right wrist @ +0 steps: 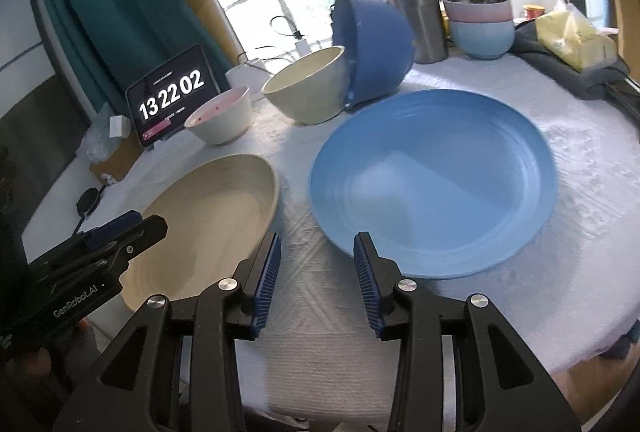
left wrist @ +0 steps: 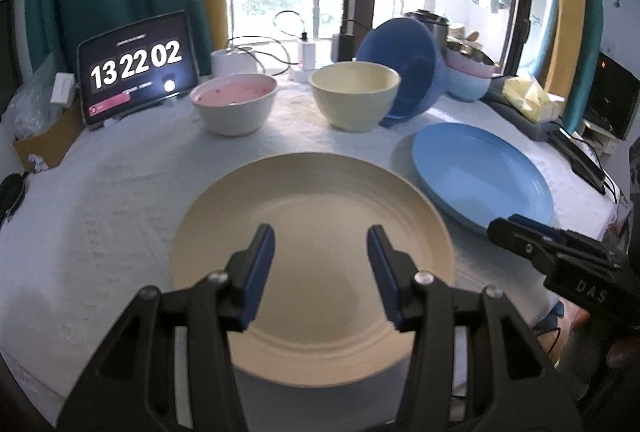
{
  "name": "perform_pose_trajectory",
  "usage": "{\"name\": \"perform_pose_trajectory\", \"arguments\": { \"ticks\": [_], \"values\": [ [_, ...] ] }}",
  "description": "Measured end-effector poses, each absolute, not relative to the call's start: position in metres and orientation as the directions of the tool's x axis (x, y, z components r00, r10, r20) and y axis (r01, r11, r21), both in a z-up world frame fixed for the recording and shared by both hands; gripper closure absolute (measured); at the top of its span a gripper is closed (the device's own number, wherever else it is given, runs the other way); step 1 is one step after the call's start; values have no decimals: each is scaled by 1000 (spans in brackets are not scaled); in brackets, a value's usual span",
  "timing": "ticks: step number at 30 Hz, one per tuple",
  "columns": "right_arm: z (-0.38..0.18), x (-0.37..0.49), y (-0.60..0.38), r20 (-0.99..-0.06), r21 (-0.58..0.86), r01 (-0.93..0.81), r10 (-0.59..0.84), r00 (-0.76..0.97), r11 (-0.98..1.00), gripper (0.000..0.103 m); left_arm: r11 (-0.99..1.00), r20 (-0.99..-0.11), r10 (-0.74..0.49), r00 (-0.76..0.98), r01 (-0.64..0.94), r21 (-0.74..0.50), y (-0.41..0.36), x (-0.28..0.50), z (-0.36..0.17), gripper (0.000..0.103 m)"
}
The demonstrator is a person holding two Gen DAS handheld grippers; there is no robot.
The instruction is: Organize plates and bowls
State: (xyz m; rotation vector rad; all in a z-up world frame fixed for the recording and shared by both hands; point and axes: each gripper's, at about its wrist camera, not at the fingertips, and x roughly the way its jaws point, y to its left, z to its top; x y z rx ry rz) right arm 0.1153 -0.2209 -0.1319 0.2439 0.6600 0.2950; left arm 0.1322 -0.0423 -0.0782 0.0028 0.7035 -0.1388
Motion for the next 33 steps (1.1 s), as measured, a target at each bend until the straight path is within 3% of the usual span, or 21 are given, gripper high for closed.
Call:
{"name": "perform_pose_trajectory", "arguments": {
  "ticks": [33],
  "values": [
    [-136, 111, -334, -513, 387, -72, 280, 811, 919, 63, 961, -683, -195, 704, 276, 10, -156, 151, -83, 53]
  ]
}}
